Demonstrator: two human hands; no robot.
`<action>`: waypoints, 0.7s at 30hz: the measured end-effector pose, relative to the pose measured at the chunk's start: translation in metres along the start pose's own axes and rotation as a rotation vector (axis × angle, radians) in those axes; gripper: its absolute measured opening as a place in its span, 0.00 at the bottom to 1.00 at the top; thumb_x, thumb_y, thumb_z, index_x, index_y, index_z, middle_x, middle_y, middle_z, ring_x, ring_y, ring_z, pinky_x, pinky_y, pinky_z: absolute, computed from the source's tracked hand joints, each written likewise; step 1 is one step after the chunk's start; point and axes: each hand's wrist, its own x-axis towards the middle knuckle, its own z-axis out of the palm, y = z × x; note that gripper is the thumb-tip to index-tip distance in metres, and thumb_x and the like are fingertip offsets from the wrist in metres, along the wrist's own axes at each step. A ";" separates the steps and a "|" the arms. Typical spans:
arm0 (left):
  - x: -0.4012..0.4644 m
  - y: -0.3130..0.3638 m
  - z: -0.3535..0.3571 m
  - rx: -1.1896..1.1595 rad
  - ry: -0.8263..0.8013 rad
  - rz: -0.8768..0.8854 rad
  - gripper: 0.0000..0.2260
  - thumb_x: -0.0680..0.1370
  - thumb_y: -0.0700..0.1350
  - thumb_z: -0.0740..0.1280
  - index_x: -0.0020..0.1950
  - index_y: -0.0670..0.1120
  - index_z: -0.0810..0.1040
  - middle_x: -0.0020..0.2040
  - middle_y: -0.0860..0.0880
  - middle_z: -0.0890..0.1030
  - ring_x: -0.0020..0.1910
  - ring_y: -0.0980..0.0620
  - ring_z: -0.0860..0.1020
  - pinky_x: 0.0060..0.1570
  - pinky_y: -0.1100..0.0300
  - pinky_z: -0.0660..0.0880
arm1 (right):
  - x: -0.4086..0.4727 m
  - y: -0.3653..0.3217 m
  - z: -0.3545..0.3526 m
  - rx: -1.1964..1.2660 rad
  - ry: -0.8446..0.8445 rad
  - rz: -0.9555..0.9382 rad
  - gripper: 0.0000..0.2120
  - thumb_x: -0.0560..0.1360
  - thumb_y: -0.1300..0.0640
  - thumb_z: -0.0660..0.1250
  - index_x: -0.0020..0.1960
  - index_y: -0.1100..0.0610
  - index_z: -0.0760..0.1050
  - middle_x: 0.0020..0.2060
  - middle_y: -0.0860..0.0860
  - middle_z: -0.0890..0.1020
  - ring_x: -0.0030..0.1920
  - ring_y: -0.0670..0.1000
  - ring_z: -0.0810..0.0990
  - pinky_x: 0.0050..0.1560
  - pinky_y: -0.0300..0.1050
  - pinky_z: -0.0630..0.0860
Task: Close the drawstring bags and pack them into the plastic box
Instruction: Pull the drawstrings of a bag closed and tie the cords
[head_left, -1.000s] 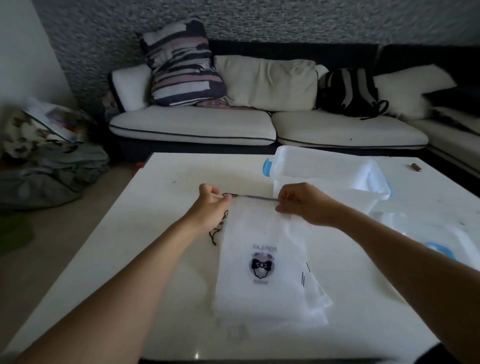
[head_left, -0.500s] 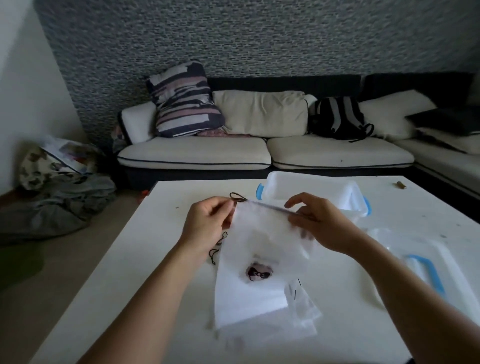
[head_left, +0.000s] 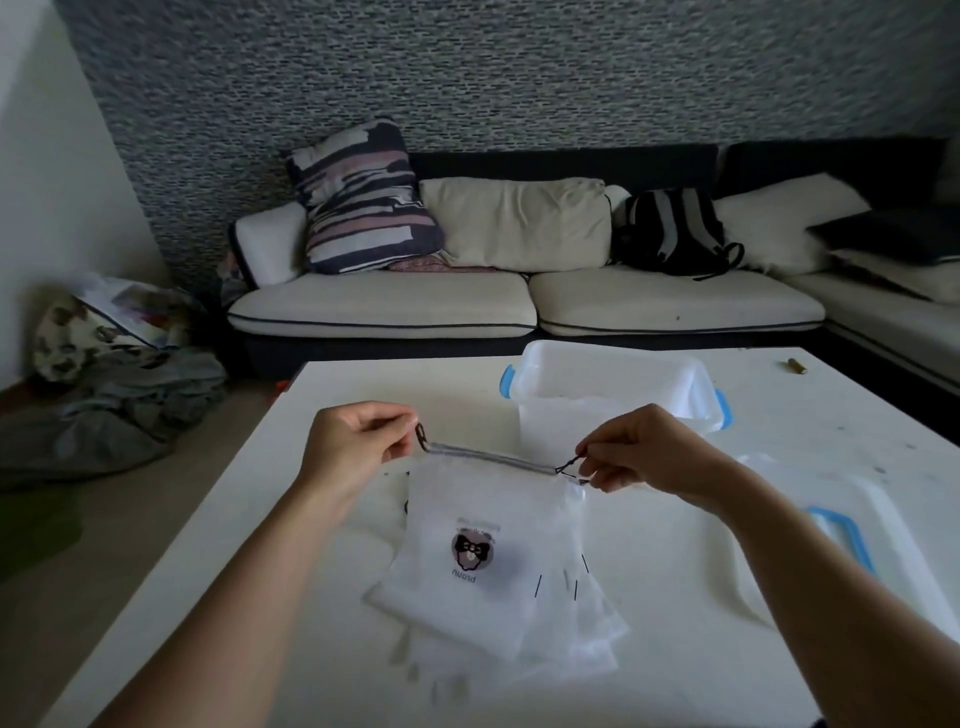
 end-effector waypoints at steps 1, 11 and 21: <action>0.003 -0.003 -0.002 0.043 0.020 0.021 0.04 0.74 0.34 0.73 0.44 0.42 0.85 0.35 0.43 0.84 0.33 0.51 0.80 0.42 0.59 0.83 | 0.002 0.001 0.000 0.012 0.035 0.002 0.06 0.79 0.69 0.66 0.49 0.68 0.82 0.41 0.63 0.85 0.38 0.55 0.84 0.40 0.43 0.83; 0.020 -0.015 -0.017 0.665 0.021 0.089 0.19 0.76 0.51 0.73 0.29 0.41 0.79 0.27 0.50 0.80 0.20 0.53 0.74 0.26 0.61 0.74 | 0.012 -0.012 -0.011 0.927 0.141 0.176 0.05 0.78 0.63 0.62 0.47 0.60 0.77 0.48 0.58 0.85 0.36 0.52 0.78 0.30 0.37 0.72; 0.025 0.001 0.005 -0.243 0.011 -0.453 0.19 0.86 0.51 0.54 0.37 0.46 0.66 0.29 0.48 0.66 0.26 0.51 0.63 0.25 0.59 0.66 | 0.022 -0.006 -0.001 1.263 0.091 0.247 0.08 0.79 0.65 0.56 0.43 0.60 0.72 0.48 0.57 0.85 0.31 0.50 0.78 0.27 0.38 0.74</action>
